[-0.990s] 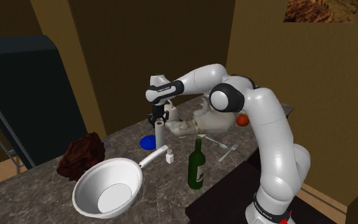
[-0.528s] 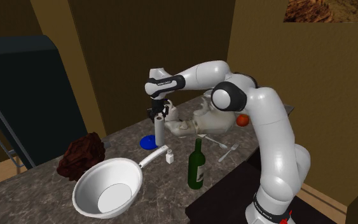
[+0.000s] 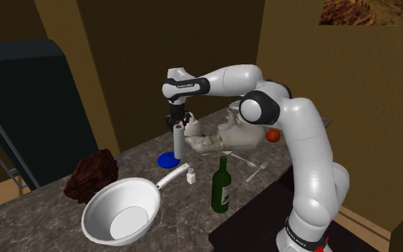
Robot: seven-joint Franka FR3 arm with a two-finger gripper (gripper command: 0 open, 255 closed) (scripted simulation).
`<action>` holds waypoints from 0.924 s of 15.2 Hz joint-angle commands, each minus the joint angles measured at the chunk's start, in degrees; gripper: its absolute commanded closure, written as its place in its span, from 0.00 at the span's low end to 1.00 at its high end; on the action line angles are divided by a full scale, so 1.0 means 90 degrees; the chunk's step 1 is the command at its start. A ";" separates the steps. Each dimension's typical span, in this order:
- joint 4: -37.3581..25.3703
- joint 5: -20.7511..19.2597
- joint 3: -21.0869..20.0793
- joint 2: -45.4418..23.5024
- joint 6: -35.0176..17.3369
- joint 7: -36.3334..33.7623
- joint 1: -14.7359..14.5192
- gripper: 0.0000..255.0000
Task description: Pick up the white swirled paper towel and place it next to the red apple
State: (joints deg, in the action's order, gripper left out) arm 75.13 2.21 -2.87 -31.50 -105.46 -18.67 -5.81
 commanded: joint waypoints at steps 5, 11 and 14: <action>-0.0479 -0.0005 -0.0001 0.0020 0.0502 -0.0021 -0.0001 1.00; -0.0961 -0.0009 -0.0002 -0.0007 0.0956 -0.0044 -0.0005 1.00; -0.0149 0.0043 0.0074 0.0513 0.0684 0.0309 0.0273 1.00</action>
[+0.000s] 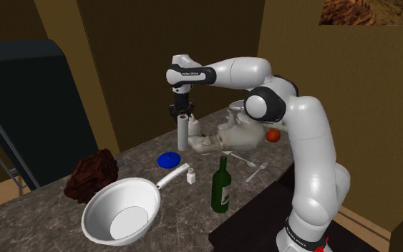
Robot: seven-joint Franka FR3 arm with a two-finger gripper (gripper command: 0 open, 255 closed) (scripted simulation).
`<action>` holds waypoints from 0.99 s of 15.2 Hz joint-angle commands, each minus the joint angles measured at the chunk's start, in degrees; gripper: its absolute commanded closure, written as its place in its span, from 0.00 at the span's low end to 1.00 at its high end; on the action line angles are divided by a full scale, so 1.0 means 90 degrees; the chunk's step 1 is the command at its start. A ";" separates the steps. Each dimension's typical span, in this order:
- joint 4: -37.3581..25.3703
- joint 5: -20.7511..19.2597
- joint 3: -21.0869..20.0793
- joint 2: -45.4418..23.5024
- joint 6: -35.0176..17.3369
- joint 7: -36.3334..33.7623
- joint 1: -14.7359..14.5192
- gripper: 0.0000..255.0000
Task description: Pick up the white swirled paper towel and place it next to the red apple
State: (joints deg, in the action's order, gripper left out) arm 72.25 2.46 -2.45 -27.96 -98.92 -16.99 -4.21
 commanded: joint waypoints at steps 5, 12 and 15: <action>0.1164 0.0088 0.0199 0.0782 -0.0339 0.0743 0.0534 1.00; 0.2050 0.0152 0.0505 0.1401 -0.0553 0.1660 0.1127 1.00; 0.2287 0.0167 0.0655 0.1572 -0.0595 0.2066 0.1377 1.00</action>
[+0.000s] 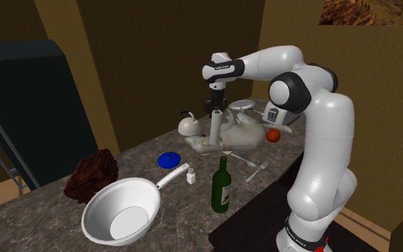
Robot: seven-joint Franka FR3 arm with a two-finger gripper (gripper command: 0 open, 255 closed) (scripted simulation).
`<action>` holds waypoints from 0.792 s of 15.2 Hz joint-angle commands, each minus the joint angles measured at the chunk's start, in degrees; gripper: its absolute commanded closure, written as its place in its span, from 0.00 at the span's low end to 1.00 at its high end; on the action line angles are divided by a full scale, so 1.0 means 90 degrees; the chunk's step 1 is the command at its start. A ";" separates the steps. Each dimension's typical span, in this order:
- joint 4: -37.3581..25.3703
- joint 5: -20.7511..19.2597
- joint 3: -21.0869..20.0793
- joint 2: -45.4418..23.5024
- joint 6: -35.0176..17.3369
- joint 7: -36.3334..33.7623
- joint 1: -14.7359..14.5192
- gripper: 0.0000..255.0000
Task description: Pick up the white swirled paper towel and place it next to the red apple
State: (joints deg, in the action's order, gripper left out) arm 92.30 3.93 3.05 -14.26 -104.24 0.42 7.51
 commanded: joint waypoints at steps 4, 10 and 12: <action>0.0257 0.0019 0.0256 0.0195 -0.0026 0.0681 0.0409 1.00; 0.0312 0.0046 0.0587 0.0234 0.0006 0.1520 0.0915 1.00; 0.0266 0.0059 0.0697 0.0200 0.0033 0.1802 0.1088 1.00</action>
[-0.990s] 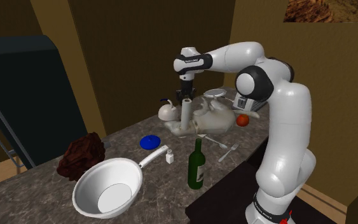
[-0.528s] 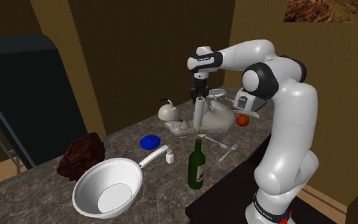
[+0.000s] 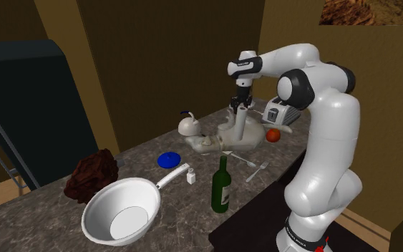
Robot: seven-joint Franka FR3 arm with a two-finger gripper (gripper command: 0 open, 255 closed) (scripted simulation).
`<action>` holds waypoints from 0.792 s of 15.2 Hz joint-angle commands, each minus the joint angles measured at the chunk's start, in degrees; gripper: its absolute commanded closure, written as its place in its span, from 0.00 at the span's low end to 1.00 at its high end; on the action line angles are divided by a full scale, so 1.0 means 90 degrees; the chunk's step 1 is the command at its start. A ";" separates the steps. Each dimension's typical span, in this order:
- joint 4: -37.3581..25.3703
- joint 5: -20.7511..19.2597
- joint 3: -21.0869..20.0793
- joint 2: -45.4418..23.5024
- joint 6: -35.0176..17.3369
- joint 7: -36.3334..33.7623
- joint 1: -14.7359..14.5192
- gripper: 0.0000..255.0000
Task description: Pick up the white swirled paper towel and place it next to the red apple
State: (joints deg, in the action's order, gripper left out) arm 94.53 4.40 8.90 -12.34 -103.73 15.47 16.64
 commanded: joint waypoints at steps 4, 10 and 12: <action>-0.0171 0.0049 0.0260 -0.0155 0.0056 0.0695 0.0427 1.00; -0.0713 0.0159 0.0553 -0.0553 0.0253 0.1537 0.0992 1.00; -0.0969 0.0211 0.0637 -0.0738 0.0344 0.1811 0.1196 1.00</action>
State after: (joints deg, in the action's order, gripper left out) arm 86.72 6.10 14.31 -18.30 -100.91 30.60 26.61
